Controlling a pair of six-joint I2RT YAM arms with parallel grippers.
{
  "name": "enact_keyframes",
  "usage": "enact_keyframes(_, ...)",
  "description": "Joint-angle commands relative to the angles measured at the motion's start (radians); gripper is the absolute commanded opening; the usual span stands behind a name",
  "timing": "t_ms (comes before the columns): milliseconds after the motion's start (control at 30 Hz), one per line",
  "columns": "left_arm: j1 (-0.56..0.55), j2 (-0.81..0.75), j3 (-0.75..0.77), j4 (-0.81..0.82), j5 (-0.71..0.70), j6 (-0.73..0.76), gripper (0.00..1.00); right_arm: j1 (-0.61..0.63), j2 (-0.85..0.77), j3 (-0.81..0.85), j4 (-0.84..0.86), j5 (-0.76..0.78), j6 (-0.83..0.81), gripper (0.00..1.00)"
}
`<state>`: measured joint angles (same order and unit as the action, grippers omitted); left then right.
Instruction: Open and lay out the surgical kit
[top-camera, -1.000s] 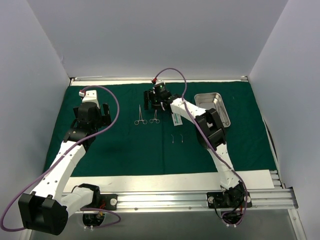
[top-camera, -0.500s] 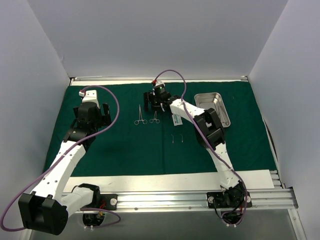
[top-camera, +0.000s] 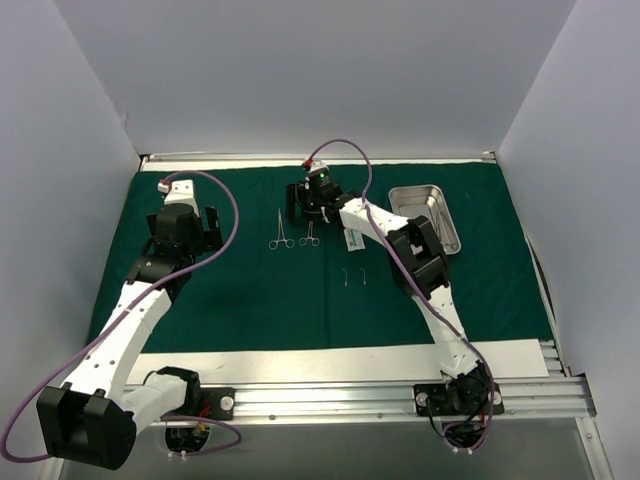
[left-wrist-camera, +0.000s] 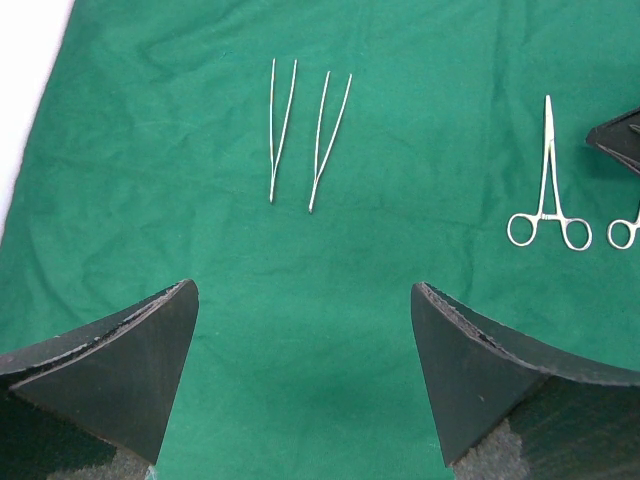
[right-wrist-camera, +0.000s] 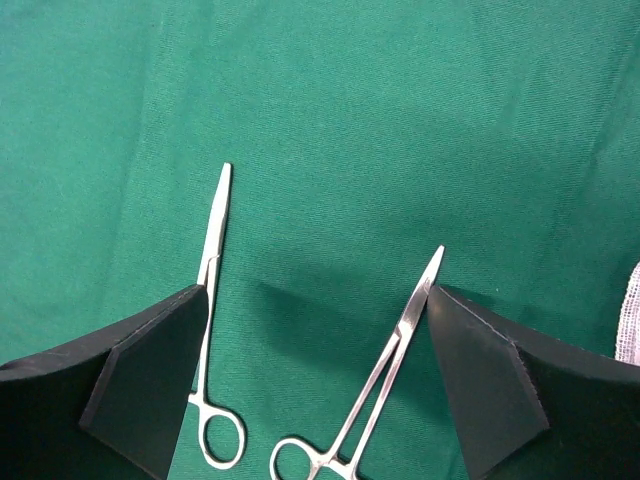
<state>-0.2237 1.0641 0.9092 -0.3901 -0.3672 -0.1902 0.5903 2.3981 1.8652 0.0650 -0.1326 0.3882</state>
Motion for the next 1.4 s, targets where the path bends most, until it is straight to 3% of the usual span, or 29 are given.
enact_keyframes(0, -0.006, -0.006, 0.005, 0.017, -0.009, 0.002, 0.97, 0.005, 0.03, 0.008, -0.011, -0.029, -0.006, 0.86)
enact_keyframes(1367, -0.006, -0.01, 0.003, 0.017, -0.009, 0.005, 0.97, 0.022, 0.067, 0.061, -0.028, -0.073, -0.012, 0.86)
